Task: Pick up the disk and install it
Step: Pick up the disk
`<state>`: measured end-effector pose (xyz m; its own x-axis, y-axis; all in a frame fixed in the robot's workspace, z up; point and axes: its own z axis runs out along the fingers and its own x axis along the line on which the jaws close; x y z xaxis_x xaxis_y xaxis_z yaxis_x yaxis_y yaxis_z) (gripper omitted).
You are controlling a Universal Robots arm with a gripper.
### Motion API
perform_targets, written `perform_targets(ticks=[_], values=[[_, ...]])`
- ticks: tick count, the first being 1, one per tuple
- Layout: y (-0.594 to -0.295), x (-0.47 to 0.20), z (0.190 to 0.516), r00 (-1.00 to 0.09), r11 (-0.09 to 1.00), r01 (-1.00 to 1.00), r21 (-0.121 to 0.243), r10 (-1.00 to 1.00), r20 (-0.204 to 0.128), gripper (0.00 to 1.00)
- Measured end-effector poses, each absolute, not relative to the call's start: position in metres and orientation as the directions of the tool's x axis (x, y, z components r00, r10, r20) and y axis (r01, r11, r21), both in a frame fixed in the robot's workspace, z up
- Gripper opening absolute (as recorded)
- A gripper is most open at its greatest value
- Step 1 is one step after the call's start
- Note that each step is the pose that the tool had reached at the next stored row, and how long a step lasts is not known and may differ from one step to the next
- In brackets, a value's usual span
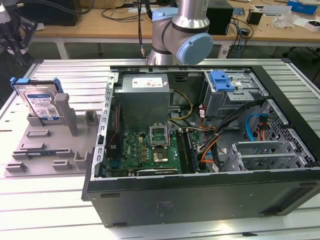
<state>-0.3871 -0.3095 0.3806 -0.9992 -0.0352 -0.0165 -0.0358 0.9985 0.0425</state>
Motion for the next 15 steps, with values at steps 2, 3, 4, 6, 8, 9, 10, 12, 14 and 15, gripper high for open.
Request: perform_targets(ticks=[2, 3, 4, 6, 8, 9, 10, 12, 14, 15], values=[[-0.3095, -0.3871, 0.3806, -0.996, 0.995, -0.092, 0.043, -0.091, -0.014, 0.11], [-0.3095, -0.3871, 0.3805, -0.993, 0.992, -0.115, 0.043, -0.115, -0.013, 0.11], [-0.3095, -0.3871, 0.3805, -0.991, 0.99, -0.132, 0.043, -0.132, -0.012, 0.11], [-0.3095, -0.3871, 0.3805, -0.981, 0.98, -0.194, 0.043, -0.194, -0.01, 0.11], [-0.3095, -0.3871, 0.3805, -0.97, 0.969, -0.242, 0.044, -0.242, -0.008, 0.17], [-0.3095, -0.3871, 0.3805, -0.966, 0.965, -0.259, 0.044, -0.259, -0.007, 0.24], [-0.3095, -0.3871, 0.3805, -0.961, 0.96, -0.277, 0.044, -0.277, -0.006, 0.29], [-0.3095, -0.3871, 0.3805, -0.95, 0.949, -0.313, 0.045, -0.313, -0.005, 0.36], [-0.3095, -0.3871, 0.3804, -0.938, 0.937, -0.348, 0.045, -0.348, -0.004, 0.36], [-0.3095, -0.3871, 0.3803, -0.93, 0.929, -0.368, 0.045, -0.368, -0.003, 0.42]])
